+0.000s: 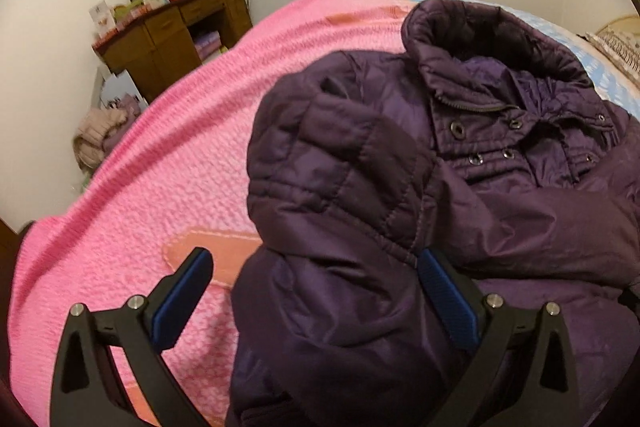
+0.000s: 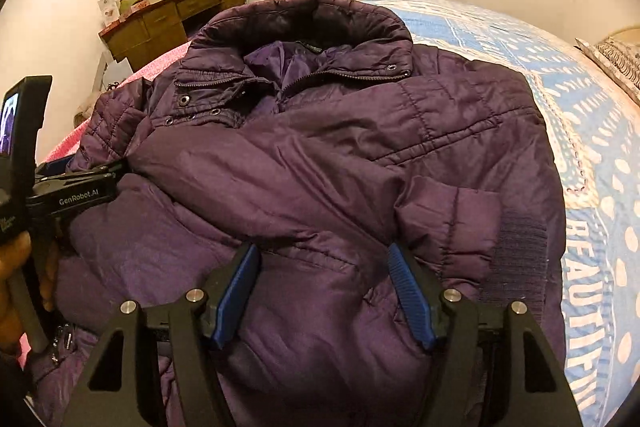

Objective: Fold large clothes

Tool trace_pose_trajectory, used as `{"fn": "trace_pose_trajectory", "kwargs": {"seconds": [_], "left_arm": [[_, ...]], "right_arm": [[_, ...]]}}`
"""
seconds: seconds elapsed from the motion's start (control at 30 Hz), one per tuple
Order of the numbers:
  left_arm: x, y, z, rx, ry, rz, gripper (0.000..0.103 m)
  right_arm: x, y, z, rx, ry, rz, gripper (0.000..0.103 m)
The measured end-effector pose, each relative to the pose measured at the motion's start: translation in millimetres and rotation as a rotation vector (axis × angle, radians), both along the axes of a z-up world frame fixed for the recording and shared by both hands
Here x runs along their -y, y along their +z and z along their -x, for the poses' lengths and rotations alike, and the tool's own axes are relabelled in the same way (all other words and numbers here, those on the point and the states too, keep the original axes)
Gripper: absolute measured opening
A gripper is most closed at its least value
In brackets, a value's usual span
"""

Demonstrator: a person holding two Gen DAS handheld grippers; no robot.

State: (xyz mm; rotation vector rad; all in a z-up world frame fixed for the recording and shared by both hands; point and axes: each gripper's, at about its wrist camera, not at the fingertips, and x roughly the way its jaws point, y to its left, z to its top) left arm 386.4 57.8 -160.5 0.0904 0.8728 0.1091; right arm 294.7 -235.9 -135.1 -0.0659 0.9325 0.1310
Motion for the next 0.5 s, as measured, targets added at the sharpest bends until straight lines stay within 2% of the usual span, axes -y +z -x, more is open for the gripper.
{"fn": "trace_pose_trajectory", "kwargs": {"seconds": [0.07, 0.5], "left_arm": [[-2.6, -1.5, -1.5, -0.010, 0.001, 0.018, 0.103], [7.9, -2.5, 1.5, 0.008, -0.004, -0.037, 0.103]], "right_arm": [[-0.6, -1.1, 1.7, 0.003, -0.001, 0.010, 0.067], [-2.0, -3.3, -3.4, 0.002, -0.006, 0.022, 0.067]]}}
